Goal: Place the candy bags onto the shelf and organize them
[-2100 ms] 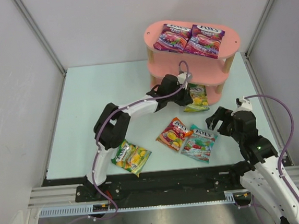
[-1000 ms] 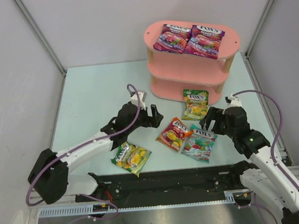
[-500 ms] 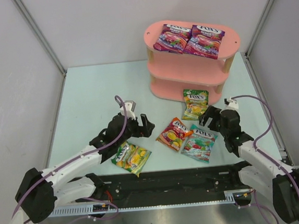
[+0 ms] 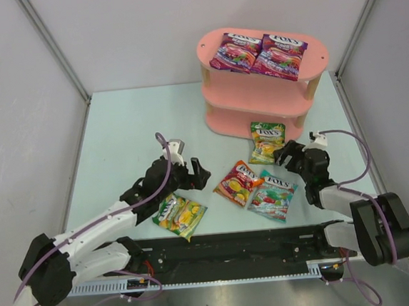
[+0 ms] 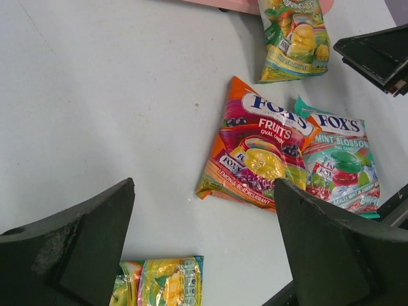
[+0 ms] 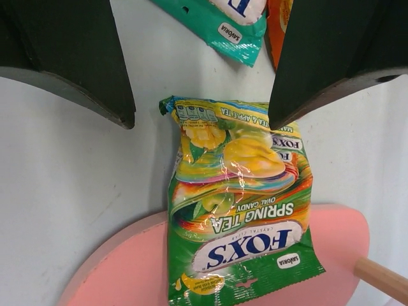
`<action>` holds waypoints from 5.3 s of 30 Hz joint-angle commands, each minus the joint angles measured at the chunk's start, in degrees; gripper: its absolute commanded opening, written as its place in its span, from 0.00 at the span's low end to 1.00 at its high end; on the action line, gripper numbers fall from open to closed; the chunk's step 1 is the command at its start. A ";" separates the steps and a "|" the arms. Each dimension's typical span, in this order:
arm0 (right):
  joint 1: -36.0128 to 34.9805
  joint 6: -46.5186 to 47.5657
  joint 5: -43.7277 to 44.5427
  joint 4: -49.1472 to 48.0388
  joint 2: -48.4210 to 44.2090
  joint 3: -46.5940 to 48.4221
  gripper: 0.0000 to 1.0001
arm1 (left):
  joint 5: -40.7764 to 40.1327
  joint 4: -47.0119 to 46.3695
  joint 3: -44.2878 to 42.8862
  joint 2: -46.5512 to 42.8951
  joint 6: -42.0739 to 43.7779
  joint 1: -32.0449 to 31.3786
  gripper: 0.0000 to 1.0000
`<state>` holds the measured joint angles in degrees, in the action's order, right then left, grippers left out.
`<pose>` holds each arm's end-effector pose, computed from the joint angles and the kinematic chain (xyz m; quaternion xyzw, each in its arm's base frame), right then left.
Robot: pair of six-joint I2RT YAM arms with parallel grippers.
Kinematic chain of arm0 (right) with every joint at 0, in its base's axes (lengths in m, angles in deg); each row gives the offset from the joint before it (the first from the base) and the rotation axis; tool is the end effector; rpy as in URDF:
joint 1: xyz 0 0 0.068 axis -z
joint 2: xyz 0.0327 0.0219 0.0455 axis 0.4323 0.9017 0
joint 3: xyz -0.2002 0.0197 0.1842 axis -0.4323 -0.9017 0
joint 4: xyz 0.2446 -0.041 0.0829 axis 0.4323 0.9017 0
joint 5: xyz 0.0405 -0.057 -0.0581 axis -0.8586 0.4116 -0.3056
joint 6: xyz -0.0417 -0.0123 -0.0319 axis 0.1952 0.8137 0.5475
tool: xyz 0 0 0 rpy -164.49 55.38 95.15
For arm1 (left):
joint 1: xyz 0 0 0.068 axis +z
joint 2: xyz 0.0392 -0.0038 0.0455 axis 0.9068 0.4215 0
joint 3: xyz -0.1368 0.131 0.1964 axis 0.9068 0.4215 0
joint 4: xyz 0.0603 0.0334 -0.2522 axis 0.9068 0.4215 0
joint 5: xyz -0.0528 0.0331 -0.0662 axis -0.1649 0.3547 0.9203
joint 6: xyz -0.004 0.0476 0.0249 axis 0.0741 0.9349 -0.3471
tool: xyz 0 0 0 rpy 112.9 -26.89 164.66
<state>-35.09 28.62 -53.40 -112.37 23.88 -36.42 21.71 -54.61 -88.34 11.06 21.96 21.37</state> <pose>0.2119 0.0344 0.1548 0.1499 0.8059 0.1809 0.5434 0.1676 -0.1553 0.2335 0.0876 0.8386 -0.2801 0.4590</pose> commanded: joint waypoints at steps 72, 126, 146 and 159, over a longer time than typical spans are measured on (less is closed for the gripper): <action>7.10 -6.89 -14.32 -24.41 22.91 15.65 0.00 | -0.04 -0.05 4.72 -4.00 -1.76 0.11 0.95; -37.88 16.83 -22.33 12.58 0.22 16.61 0.69 | -14.27 19.72 0.43 -20.70 -8.10 2.30 1.00; -47.22 17.90 -23.47 2.05 34.95 31.92 0.82 | -15.42 27.02 -1.08 -26.33 -6.51 3.10 1.00; -48.88 18.51 -24.09 2.92 38.74 32.36 0.78 | -16.12 27.29 -0.20 -26.50 -5.63 3.54 1.00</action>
<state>-82.61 46.24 -77.47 -110.31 61.13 -5.17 6.61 -27.44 -88.16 -15.17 15.03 24.21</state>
